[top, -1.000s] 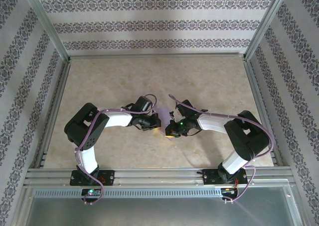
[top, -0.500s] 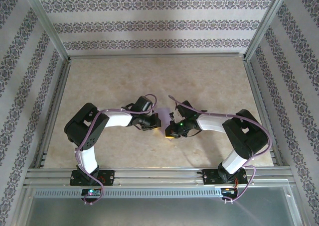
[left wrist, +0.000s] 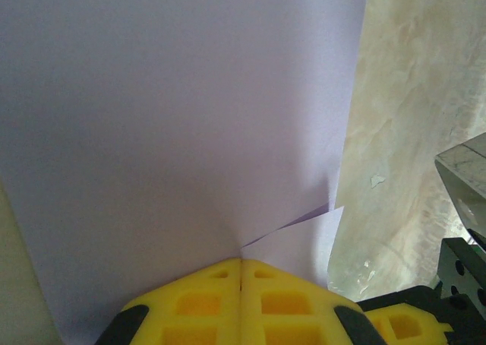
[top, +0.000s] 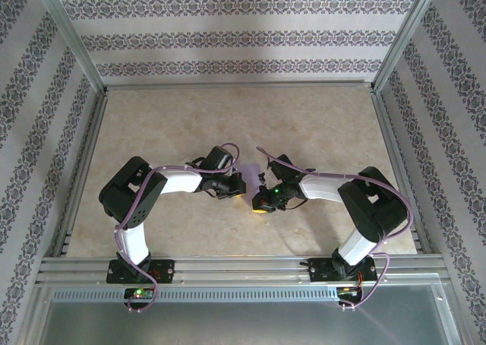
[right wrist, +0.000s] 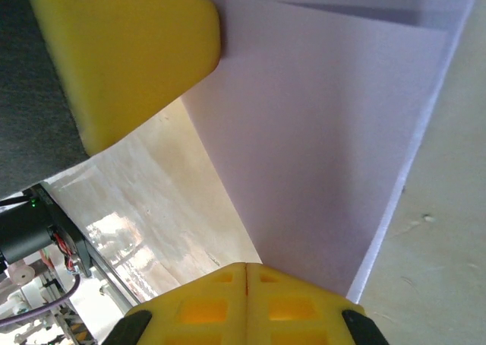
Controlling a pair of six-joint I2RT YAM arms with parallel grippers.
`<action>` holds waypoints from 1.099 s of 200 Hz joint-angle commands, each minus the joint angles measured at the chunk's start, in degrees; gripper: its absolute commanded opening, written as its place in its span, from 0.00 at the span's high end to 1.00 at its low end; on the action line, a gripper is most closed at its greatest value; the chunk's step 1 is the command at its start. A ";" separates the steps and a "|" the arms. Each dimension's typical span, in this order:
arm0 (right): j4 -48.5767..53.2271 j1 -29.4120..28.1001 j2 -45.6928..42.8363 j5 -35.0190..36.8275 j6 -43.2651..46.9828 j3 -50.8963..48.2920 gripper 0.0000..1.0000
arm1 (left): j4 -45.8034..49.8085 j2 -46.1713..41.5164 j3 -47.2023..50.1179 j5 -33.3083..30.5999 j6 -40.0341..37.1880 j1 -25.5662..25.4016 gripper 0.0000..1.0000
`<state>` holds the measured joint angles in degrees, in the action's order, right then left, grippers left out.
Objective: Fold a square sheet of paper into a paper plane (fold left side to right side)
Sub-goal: Third fold the triangle at the center of the table.
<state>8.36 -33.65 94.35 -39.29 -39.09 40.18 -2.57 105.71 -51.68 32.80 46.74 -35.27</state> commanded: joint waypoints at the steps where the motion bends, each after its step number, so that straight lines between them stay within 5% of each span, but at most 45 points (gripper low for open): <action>1: 1.30 -0.85 0.92 0.61 0.60 -0.90 0.97 | 5.16 3.05 0.75 -4.41 -1.64 -0.64 0.94; 220: 2.84 -1.33 0.69 2.65 1.12 -4.00 0.97 | 6.25 3.65 0.39 -5.29 -2.09 -0.51 0.95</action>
<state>7.40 -34.02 94.85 -38.46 -38.79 38.98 -2.39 105.80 -51.79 32.80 46.35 -35.27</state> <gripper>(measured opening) 0.060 0.055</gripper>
